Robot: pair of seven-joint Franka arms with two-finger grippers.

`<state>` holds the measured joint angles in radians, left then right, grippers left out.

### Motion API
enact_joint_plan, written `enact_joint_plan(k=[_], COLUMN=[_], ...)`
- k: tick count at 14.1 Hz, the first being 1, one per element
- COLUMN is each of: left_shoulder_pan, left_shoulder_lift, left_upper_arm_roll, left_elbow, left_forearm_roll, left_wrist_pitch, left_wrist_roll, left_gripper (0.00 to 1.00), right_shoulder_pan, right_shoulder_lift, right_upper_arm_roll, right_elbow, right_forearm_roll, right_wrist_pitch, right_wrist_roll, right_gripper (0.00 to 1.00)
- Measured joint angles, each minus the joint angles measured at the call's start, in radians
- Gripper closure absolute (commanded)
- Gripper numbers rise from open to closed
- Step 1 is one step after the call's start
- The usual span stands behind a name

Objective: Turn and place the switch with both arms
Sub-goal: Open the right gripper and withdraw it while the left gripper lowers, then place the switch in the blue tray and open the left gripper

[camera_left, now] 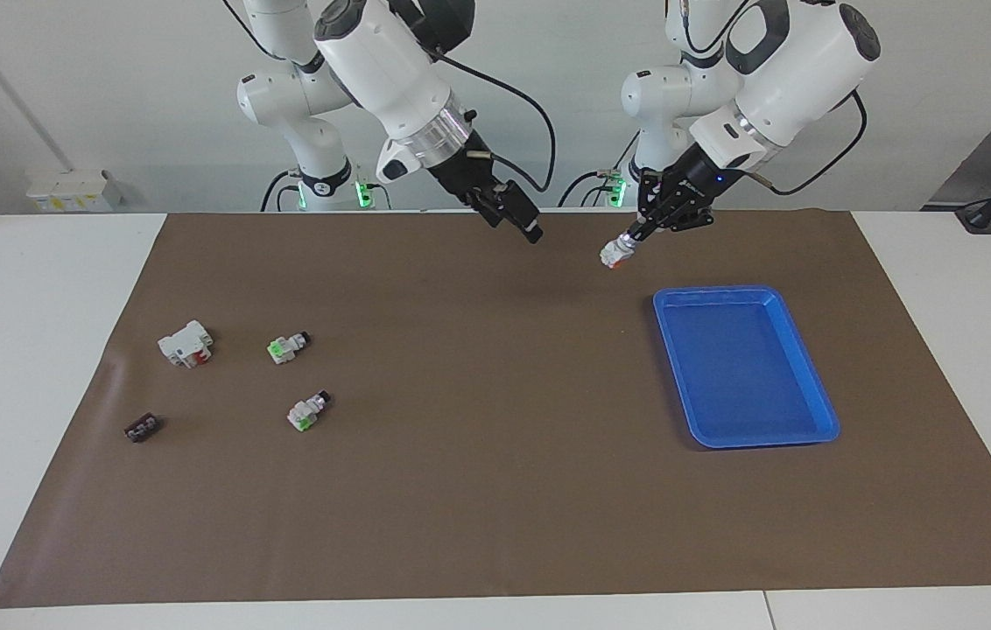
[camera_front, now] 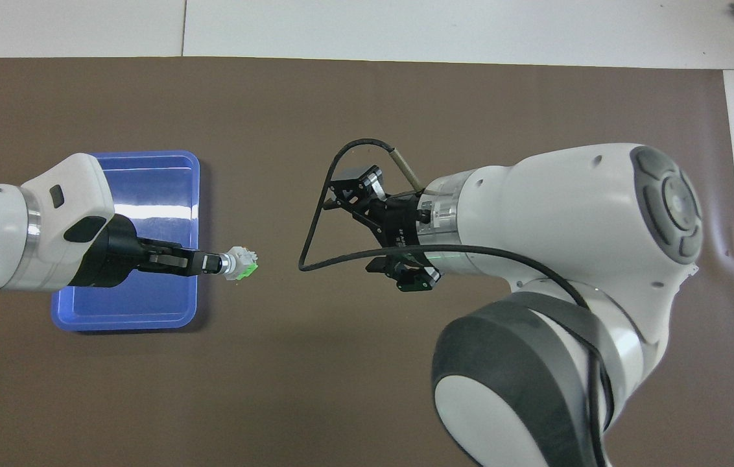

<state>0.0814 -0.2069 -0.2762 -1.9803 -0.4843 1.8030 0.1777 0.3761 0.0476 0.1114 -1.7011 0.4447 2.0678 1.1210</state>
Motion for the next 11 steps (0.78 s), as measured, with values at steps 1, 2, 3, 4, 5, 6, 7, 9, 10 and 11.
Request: enact_joint_plan(k=[1, 2, 3, 4, 5, 6, 7, 9, 10, 11], left_shoulder_pan=[0.019, 0.039, 0.06, 0.084, 0.11, 0.137, 0.16, 0.195, 0.207, 0.216], left_shoulder_lift=[-0.005, -0.012, -0.019, -0.026, -0.031, -0.033, -0.032, -0.031, -0.029, -0.024], left_upper_arm_roll=[0.001, 0.001, 0.003, 0.004, 0.004, 0.005, 0.005, 0.005, 0.005, 0.005], left_elbow=[-0.014, -0.031, -0.052, -0.074, -0.098, -0.122, -0.146, -0.2, -0.23, -0.256], left_forearm_roll=[0.038, 0.082, 0.135, 0.178, 0.205, 0.217, 0.224, 0.246, 0.266, 0.276], left_wrist_pitch=[0.0, 0.0, 0.004, 0.014, 0.034, 0.06, 0.09, 0.172, 0.219, 0.258], left_wrist_roll=[0.0, 0.0, 0.0, 0.0, 0.0, 0.002, 0.002, 0.003, 0.003, 0.004], left_gripper=[1.0, 1.0, 1.0, 1.0, 1.0, 1.0, 1.0, 1.0, 1.0, 1.0], right_shoulder_pan=[-0.018, -0.04, -0.07, -0.106, -0.147, -0.192, -0.23, -0.29, -0.313, -0.331], right_shoulder_lift=[-0.002, -0.002, -0.002, -0.002, -0.002, -0.003, -0.007, -0.022, -0.031, -0.04], right_upper_arm_roll=[0.0, -0.001, -0.002, -0.003, -0.004, -0.005, -0.006, -0.007, -0.007, -0.007], right_elbow=[0.0, 0.0, -0.001, -0.001, -0.001, 0.0, 0.0, 0.001, 0.003, 0.005], right_forearm_roll=[-0.047, -0.086, -0.113, -0.135, -0.163, -0.195, -0.224, -0.28, -0.307, -0.332], right_wrist_pitch=[-0.005, -0.005, -0.007, -0.016, -0.037, -0.061, -0.083, -0.125, -0.144, -0.162], right_wrist_roll=[-0.042, -0.089, -0.148, -0.213, -0.287, -0.369, -0.448, -0.578, -0.629, -0.682], right_gripper=[0.0, 0.0, 0.0, 0.0, 0.0, 0.0, 0.0, 0.0, 0.0, 0.0])
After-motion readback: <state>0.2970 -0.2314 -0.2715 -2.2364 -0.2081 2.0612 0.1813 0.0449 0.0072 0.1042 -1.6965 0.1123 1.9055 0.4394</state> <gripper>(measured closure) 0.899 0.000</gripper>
